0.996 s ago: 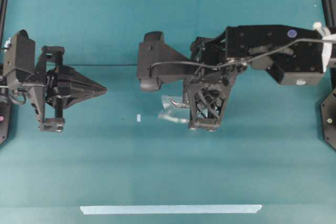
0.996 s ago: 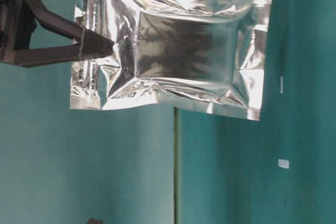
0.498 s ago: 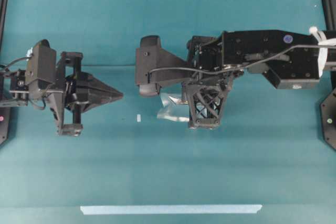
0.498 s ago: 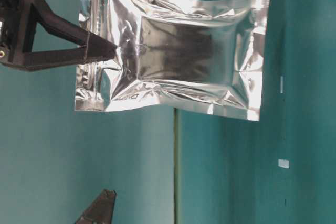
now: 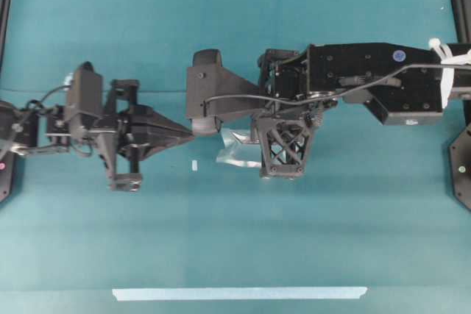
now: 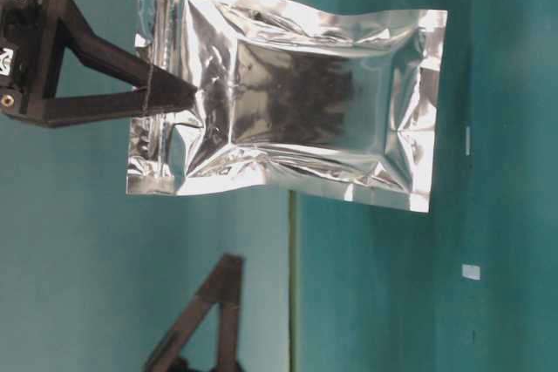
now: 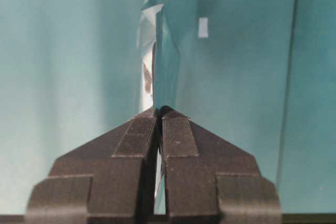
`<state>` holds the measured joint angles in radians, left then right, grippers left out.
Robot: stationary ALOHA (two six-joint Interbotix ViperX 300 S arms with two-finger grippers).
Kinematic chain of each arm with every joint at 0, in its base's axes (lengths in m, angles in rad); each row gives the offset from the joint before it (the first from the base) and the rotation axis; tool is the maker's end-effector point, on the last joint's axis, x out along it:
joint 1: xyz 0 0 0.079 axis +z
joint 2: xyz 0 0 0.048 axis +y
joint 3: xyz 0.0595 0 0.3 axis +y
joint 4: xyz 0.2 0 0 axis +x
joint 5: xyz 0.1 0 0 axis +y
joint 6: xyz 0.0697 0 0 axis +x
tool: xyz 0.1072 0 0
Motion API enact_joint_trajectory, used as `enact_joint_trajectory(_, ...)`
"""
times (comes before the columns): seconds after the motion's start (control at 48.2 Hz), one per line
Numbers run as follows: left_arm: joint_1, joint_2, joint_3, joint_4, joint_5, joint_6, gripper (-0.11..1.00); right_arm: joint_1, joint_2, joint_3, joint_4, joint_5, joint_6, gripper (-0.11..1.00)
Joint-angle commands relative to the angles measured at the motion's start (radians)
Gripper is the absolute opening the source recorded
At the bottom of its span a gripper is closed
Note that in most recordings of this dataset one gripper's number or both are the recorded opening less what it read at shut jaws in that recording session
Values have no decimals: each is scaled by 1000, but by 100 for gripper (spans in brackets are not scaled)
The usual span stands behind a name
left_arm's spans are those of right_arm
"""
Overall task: Hand over the silver zip bag and make it stand upright.
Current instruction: 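Advance the open left gripper to the hanging bag's left edge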
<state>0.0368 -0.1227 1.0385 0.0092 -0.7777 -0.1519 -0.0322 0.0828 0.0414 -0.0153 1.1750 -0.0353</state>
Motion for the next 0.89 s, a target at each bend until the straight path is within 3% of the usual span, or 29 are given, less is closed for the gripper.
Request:
enact_joint_trajectory(0.0, -3, 0, -14, 2, -18, -2, -1, 3, -9, -21, -3, -6, -9, 2)
enact_joint_trajectory(0.394, 14, -5, 0, 2, -87, 6, -1, 5, 11, -40, -3, 5, -41, 2)
enact_joint_trajectory(0.519, 3, -11, -21, 0, -17, -25, -1, 9, 15, -43, -3, 15, -34, 2)
enact_joint_trajectory(0.622, 15, -5, -38, 0, 34, -8, -1, 9, 17, -31, -6, 11, -34, 2)
enact_joint_trajectory(0.747, 29, -9, -37, 2, -8, 15, -1, 14, 20, -28, -11, 0, -32, 2)
enact_joint_trajectory(0.871, 21, -26, -37, 2, -49, -5, -1, 21, 20, -23, -11, 5, -34, 2)
